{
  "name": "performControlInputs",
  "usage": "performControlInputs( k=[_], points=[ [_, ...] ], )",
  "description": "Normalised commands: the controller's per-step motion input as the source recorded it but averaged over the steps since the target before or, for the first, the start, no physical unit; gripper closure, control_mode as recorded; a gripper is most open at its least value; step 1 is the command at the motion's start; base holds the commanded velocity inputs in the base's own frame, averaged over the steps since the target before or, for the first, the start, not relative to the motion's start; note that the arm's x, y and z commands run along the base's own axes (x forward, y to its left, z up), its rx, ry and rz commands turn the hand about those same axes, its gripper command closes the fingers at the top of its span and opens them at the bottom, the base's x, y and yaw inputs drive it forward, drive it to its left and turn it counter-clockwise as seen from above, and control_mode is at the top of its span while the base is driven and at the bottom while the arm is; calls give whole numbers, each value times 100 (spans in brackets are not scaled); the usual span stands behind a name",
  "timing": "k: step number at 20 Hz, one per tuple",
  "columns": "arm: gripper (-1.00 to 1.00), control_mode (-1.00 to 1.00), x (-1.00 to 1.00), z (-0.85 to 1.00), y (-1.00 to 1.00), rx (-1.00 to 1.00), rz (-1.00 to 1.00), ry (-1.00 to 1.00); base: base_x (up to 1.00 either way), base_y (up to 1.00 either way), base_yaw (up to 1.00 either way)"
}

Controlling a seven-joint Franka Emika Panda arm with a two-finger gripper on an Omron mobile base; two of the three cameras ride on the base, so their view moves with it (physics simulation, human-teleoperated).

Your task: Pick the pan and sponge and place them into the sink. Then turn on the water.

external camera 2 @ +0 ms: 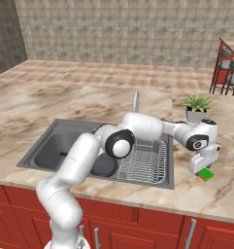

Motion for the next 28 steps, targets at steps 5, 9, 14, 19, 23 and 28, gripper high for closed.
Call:
performControlInputs(
  k=[5,9,14,19,23,28],
  points=[
    [-100,-100,13,-18,-12,1,0,3,0,0,0],
    [-100,-100,11,-17,-15,1,0,4,0,0,0],
    [-100,-100,7,-17,-19,1,0,3,0,0,0],
    [-100,-100,2,-31,-15,2,0,6,0,0,0],
    [-100,-100,-6,-45,-18,2,0,7,0,0,0],
    [-100,-100,-22,-55,-16,2,1,10,0,0,0]
  ],
)
